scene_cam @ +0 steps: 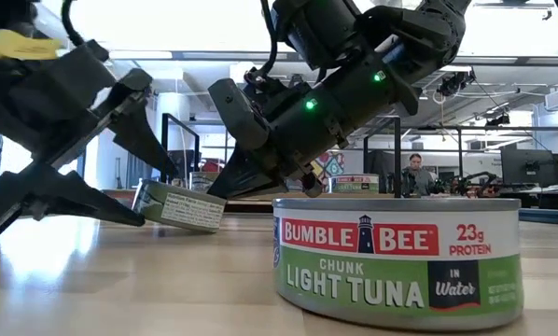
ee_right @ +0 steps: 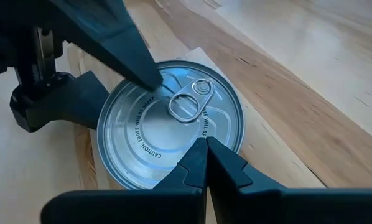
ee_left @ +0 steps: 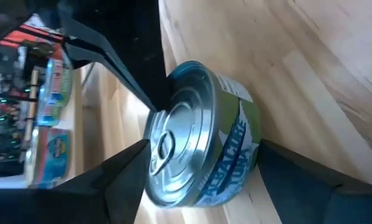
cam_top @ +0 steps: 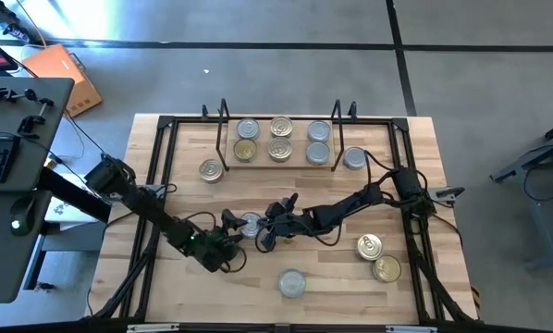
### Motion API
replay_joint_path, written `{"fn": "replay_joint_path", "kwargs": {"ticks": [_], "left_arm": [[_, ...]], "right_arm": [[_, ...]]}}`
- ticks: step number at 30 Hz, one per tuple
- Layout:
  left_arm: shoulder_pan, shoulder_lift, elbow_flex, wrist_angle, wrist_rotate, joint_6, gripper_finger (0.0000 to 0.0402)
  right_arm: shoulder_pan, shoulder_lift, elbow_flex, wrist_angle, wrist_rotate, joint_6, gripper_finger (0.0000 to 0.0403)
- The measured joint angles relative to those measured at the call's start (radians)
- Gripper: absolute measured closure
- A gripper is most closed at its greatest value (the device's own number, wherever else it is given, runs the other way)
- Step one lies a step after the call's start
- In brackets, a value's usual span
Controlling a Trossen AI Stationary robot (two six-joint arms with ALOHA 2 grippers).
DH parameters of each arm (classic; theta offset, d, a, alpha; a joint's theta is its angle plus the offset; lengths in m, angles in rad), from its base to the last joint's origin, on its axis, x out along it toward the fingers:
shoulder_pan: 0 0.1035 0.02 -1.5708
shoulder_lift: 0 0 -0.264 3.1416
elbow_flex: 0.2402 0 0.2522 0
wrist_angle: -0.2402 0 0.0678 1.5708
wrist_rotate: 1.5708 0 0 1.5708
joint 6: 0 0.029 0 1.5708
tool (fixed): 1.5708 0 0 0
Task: Stack canned seafood by type on shelf
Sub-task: Stack the left green and blue tuna can on top of the green and blue tuna can on the back of the shelf
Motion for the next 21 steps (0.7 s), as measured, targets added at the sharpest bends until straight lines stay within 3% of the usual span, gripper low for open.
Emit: {"fn": "replay_joint_path", "kwargs": {"ticks": [6,14,21], "left_arm": [[0.018,0.000,-0.001,0.013,0.020,0.003,0.0174],[-0.027,-0.001,0.016,0.012,0.009,0.002,0.0284],[-0.057,-0.002,0.048,-0.031,0.014,-0.085,0.0284]], "right_arm": [[-0.001,0.000,-0.001,0.000,0.006,0.006,0.0403],[-0.001,0.000,-0.001,0.012,0.001,0.008,0.0403],[0.009,-0.034,-0.002,0.016,-0.002,-0.026,0.0403]]}}
